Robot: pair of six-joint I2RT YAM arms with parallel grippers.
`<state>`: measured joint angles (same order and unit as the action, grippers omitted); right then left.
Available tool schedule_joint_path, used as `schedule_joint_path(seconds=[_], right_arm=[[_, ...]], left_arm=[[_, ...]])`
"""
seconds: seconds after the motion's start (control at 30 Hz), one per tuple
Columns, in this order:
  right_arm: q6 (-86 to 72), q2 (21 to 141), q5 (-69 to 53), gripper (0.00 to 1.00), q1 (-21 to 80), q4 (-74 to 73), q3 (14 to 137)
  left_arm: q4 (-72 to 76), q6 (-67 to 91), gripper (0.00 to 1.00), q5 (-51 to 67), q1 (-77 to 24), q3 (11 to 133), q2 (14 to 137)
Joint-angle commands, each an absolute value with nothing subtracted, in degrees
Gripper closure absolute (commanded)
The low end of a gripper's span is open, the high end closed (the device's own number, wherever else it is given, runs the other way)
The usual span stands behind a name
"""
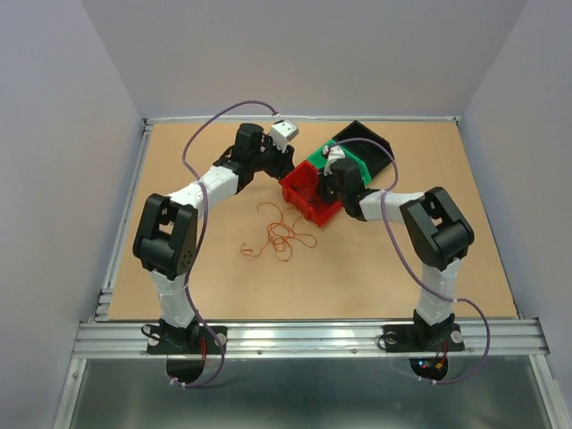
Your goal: Untangle the cables
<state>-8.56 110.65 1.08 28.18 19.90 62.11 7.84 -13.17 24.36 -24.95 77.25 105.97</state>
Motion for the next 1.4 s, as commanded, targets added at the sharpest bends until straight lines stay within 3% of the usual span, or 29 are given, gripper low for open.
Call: schedule_joint_path(seconds=[0.0,0.17,0.4,0.47,0.53,0.67,0.8,1.0,1.07,1.17,1.37], right_arm=[[-7.5,112.8,1.2,0.99,28.1,17.0,65.7],[-5.9,113.6,4.1,0.99,28.3,11.8,67.2],[-6.7,105.1,2.1,0.8,28.2,11.9,66.3],[-6.9,102.9,1.2,0.76,28.2,11.9,65.9],[-7.0,99.5,0.4,0.66,28.2,11.9,65.0],[-7.6,95.0,-3.8,0.53,28.4,12.2,62.6],[-8.2,91.9,-5.5,0.29,30.0,12.3,59.9],[-9.2,87.1,-5.9,0.19,34.0,13.1,52.8],[-9.3,85.1,-6.9,0.11,36.3,13.9,49.5],[-10.0,83.0,-6.3,0.1,39.6,14.9,46.8],[-10.4,83.5,-5.9,0.18,46.3,15.5,43.8]], left_arm=[[7.9,-15.7,0.49,26.6,-23.9,76.5,100.3],[4.9,-19.1,0.4,21.5,-23.9,74.9,96.6],[7.9,-20.7,0.25,12.8,-23.7,69.0,91.4],[12.2,-20.5,0.14,10.1,-23.6,65.2,88.7],[17.3,-19.6,0.01,7.0,-22.6,61.1,85.7],[21.3,-16.7,0.01,9.5,-18.5,56.8,81.8],[20.5,-17.9,0.01,16.1,-16.4,54.9,80.5],[21.3,-19.0,0.01,17.1,-15.9,50.9,78.7],[21.1,-19.8,0.01,19.1,-15.7,49.7,78.0],[20.9,-20.0,0.01,21.3,-15.6,48.9,77.3],[19.5,-20.6,0.02,25.2,-15.6,49.4,78.2]])
